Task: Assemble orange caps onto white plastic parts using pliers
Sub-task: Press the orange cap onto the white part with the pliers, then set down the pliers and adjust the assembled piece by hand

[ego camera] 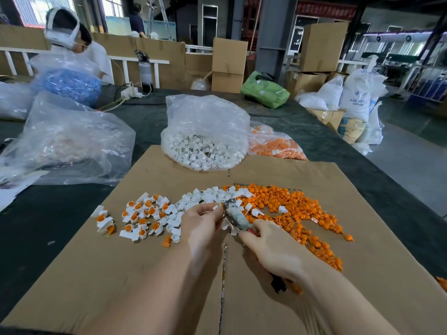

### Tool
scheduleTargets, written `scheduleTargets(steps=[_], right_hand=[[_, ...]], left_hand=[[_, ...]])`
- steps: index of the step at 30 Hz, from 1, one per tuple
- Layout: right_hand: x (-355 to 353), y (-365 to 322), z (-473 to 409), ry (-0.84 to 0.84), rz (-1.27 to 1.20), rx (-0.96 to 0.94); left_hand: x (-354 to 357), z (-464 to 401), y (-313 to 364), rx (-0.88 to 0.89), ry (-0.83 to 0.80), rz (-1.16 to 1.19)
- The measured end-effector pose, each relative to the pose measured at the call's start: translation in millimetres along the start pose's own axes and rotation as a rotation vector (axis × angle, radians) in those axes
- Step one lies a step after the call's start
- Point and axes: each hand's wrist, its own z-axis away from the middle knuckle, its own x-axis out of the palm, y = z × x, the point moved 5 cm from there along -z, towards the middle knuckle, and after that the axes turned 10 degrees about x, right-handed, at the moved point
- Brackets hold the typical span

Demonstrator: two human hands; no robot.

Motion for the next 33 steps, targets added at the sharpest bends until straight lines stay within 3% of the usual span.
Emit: scheduleTargets(steps=[11, 16, 20, 26, 28, 31, 33], right_hand=[[-7, 20, 2, 0.220, -0.044, 0.023], [-31, 46, -8, 0.549, 0.265, 0.103], [-38, 63, -20, 0.610, 0.555, 0.167], [-41, 70, -26, 0.636, 0.701, 0.237], [-34, 56, -21, 0.697, 0.676, 0.117], [-7, 22, -8, 0.724, 0.350, -0.312], [14, 7, -1, 0.676, 0.206, -0.481]], left_hand=[[-10, -2, -6, 0.001, 0.068, -0.021], [-17, -4, -10, 0.227, -0.148, -0.461], [-12, 2, -14, 0.301, -0.285, -0.620], [-13, -1, -15, 0.307, -0.288, -0.625], [-13, 0, -15, 0.311, -0.284, -0.594], [-13, 1, -14, 0.323, -0.289, -0.536], [-12, 2, -12, 0.352, -0.311, -0.543]])
